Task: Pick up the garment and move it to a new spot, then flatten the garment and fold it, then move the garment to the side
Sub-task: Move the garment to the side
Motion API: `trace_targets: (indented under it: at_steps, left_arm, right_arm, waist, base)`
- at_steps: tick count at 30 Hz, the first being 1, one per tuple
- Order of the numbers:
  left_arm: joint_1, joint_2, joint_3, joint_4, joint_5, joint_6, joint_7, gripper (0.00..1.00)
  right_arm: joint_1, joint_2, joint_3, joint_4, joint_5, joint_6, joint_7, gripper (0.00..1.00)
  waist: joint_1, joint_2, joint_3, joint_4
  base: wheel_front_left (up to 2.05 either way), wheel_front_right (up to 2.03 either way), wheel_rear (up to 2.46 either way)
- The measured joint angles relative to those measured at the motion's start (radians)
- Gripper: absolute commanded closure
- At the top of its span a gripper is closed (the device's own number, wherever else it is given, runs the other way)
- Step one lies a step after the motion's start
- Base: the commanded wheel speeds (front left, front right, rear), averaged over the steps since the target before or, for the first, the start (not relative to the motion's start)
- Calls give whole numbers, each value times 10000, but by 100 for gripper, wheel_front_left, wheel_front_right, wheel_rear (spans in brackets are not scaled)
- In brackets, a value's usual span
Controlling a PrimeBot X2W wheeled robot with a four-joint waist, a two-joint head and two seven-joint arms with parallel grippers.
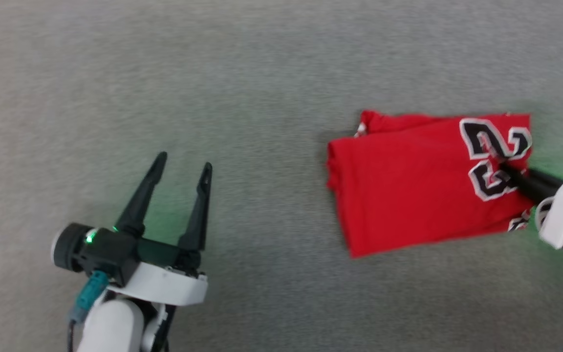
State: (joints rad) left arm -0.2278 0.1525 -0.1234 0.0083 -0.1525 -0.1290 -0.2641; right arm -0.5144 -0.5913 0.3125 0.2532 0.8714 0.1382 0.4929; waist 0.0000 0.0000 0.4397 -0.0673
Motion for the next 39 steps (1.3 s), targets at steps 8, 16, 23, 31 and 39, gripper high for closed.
trace_targets:
  at_steps: [8,16,23,31,39]
  left_arm:
    - [-740,763,-221,-40,263,0,2,0]
    - [-2683,1833,-1856,307,591,0,0,0]
    - [-4963,2487,-2880,525,437,-2,0,0]
    - [-6392,2660,-3386,685,194,-2,0,0]
    - [-6694,2671,-3453,573,146,-2,0,0]
  right_arm:
    - [-335,-345,-823,1285,247,-65,-1655,100]
    - [-1814,-265,-1101,3607,142,-65,-3033,100]
    - [-3650,-313,-717,5724,-487,-65,-4088,100]
    - [-5240,-608,502,7522,-1954,-67,-5051,100]
    - [-6314,-249,1231,8867,-2629,-67,-6086,100]
  waist:
    - [0,0,113,-1221]
    - [0,0,541,-2558]
    - [0,0,1495,-3200]
    - [0,0,2559,-3439]
    - [0,0,3049,-3211]
  base:
    - [0,0,0]
    - [0,0,0]
    - [0,0,0]
    - [0,0,0]
    - [0,0,0]
